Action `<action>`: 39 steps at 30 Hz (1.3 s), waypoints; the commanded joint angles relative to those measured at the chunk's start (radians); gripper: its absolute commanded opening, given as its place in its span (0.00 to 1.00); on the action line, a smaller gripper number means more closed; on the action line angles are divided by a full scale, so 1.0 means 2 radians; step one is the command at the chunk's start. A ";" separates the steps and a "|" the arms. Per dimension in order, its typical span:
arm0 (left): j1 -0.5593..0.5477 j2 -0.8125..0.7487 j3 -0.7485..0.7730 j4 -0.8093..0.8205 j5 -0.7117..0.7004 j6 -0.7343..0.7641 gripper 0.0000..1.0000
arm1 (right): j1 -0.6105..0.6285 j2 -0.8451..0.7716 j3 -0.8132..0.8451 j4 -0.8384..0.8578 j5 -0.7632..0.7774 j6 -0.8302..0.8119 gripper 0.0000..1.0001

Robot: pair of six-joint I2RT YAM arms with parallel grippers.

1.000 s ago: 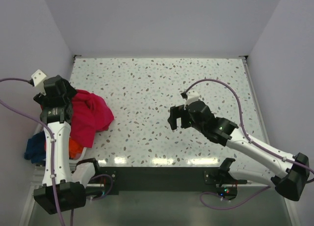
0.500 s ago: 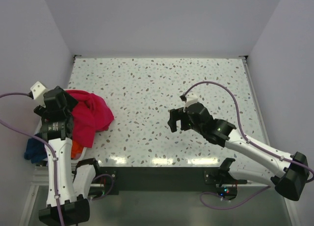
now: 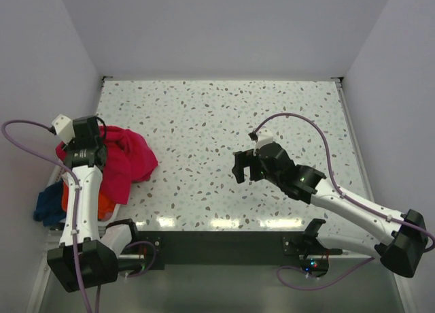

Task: Fold and stack the t-shirts
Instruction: Grab the tshirt from the pile

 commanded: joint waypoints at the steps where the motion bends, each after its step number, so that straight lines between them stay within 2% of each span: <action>1: 0.004 0.010 0.011 0.034 -0.021 -0.007 0.37 | 0.000 -0.001 0.004 0.011 0.007 -0.003 0.99; 2: 0.003 0.012 0.016 0.033 -0.021 -0.004 0.31 | 0.000 -0.003 0.004 0.010 0.009 -0.004 0.99; 3: 0.004 0.012 0.029 0.033 -0.021 -0.003 0.22 | -0.001 -0.003 0.004 0.009 0.009 -0.005 0.99; 6: 0.003 0.007 0.048 0.033 -0.014 0.007 0.07 | -0.001 -0.001 0.008 0.006 0.008 -0.005 0.99; 9: 0.004 0.008 0.085 0.022 -0.006 0.010 0.00 | 0.000 0.005 0.017 0.001 0.002 -0.005 0.99; 21: 0.004 0.008 0.183 0.006 0.010 0.015 0.01 | 0.000 0.022 0.064 -0.038 -0.012 -0.029 0.99; 25: 0.004 -0.002 0.174 0.009 0.006 0.016 0.06 | -0.001 0.051 0.084 -0.035 -0.038 -0.033 0.99; 26: 0.004 -0.009 0.161 0.012 0.009 0.017 0.06 | -0.001 0.056 0.090 -0.031 -0.068 -0.035 0.99; 31: 0.004 -0.023 0.125 0.024 0.045 0.020 0.04 | 0.008 0.101 0.107 0.085 -0.182 -0.022 0.98; 35: 0.004 -0.033 0.111 0.030 0.045 0.027 0.08 | 0.041 0.206 0.188 0.133 -0.185 -0.035 0.95; 39: 0.003 -0.029 0.112 0.033 0.087 0.033 0.11 | 0.074 0.303 0.254 0.218 -0.184 -0.050 0.94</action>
